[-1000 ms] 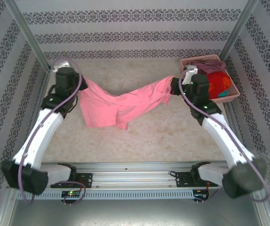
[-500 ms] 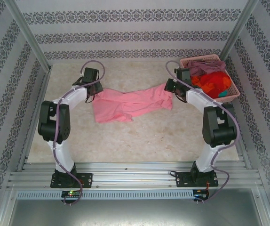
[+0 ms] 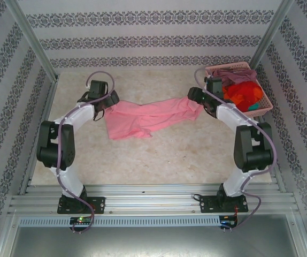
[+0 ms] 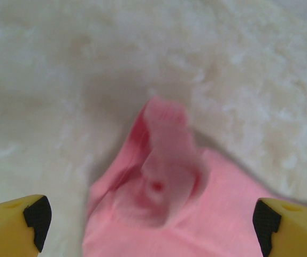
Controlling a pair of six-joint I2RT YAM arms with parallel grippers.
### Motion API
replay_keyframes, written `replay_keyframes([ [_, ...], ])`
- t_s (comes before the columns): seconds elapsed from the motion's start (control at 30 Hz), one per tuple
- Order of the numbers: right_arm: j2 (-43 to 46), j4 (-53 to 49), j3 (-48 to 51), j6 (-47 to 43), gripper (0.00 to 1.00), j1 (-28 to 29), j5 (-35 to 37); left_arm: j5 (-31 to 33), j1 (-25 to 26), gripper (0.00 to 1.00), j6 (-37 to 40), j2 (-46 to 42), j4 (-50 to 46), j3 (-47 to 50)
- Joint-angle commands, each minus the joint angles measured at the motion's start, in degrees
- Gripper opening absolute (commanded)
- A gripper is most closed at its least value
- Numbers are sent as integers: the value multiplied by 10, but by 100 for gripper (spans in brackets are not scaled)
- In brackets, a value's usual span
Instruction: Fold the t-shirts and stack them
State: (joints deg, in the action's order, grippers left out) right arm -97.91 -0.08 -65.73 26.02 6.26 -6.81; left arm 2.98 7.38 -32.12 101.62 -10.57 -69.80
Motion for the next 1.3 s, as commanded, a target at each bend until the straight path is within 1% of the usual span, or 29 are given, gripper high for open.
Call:
replay_keyframes([
  [0.0,35,34,48,17,64,9,-13,-19,-6,92,8,-26,40,54],
  [0.03,40,34,56,17,65,11,-16,-30,-7,89,20,-30,46,65],
  [0.1,46,29,65,16,65,15,-19,-41,-10,77,25,-27,43,76],
  [0.23,51,29,77,15,65,21,-18,-58,-20,58,4,16,9,52],
  [0.37,52,29,79,17,65,23,-21,-61,-24,44,-7,52,10,33],
  [0.4,52,28,80,17,65,23,-21,-60,-25,43,-10,58,10,30],
  [0.5,53,24,78,15,66,25,-19,-57,-27,40,-16,76,3,20],
  [0.63,53,20,77,13,66,24,-17,-61,-29,33,-28,91,5,15],
  [0.7,52,19,78,13,66,24,-16,-60,-29,32,-34,98,-3,10],
  [0.77,52,17,76,11,66,24,-15,-52,-29,32,-38,101,-14,5],
  [0.87,53,14,77,9,66,23,-13,-35,-29,42,-37,89,-18,10],
  [0.93,52,14,76,9,66,22,-13,-25,-29,43,-37,73,-16,18],
  [1.1,49,16,77,13,66,23,-15,-9,-29,41,-45,34,-21,39],
  [1.2,47,17,76,13,66,23,-16,-31,-29,39,-68,20,-21,61],
  [1.27,48,17,76,14,66,22,-17,-58,-28,38,-89,10,-13,85],
])
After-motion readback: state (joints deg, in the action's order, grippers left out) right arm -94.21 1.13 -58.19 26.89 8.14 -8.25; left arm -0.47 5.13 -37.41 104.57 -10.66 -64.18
